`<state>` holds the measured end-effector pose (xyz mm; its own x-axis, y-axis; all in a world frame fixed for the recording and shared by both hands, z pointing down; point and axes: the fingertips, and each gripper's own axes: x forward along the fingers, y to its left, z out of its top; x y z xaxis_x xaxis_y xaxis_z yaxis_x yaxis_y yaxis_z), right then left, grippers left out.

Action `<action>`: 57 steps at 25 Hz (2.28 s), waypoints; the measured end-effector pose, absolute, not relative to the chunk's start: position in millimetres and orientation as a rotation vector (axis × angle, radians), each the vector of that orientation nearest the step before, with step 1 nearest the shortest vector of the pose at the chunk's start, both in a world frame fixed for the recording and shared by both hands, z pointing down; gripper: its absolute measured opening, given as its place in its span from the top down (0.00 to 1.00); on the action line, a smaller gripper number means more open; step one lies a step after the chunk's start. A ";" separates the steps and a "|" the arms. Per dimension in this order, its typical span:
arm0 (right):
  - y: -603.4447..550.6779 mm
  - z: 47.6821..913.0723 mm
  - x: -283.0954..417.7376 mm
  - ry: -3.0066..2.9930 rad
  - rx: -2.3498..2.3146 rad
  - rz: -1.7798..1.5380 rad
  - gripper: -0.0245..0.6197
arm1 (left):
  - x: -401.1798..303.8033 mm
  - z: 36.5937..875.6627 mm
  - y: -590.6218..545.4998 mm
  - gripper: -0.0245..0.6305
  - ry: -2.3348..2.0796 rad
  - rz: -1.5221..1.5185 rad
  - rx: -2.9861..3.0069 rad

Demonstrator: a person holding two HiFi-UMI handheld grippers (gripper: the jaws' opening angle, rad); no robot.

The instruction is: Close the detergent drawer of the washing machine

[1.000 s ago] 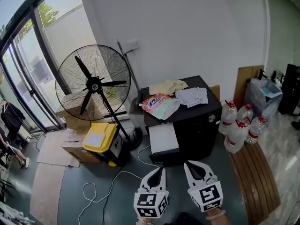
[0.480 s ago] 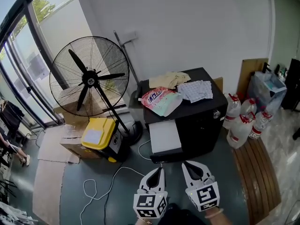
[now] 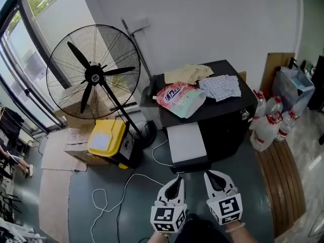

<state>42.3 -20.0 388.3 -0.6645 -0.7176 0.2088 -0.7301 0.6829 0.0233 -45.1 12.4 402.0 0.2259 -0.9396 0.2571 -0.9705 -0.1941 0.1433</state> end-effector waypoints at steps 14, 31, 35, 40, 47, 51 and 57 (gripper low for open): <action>-39.7 459.2 24.2 -2.596 1.217 0.198 0.92 | -71.2 473.2 -13.0 0.94 -1.698 0.204 2.238; -71.7 535.1 25.2 -2.490 1.272 0.264 0.92 | -87.0 547.1 -43.6 0.94 -1.701 0.239 2.202; -79.4 545.2 28.3 -2.466 1.297 0.277 0.92 | -89.9 555.0 -50.6 0.94 -1.704 0.238 2.195; -84.7 553.0 28.9 -2.449 1.318 0.293 0.92 | -90.0 560.1 -56.4 0.94 -1.691 0.238 2.197; -89.7 553.6 28.3 -2.441 1.342 0.293 0.92 | -88.3 561.5 -57.0 0.94 -1.677 0.242 2.215; -90.1 554.2 28.8 -2.434 1.352 0.297 0.92 | -87.3 562.0 -57.4 0.94 -1.666 0.242 2.219; -90.3 554.3 28.4 -2.425 1.363 0.300 0.92 | -84.7 559.4 -58.1 0.94 -1.657 0.237 2.238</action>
<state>28.4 -90.3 554.3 -0.4809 -0.7836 0.3934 -0.8559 0.5169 -0.0167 -84.7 -58.1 559.4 0.3037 -0.8926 0.3333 -0.9502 -0.2583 0.1741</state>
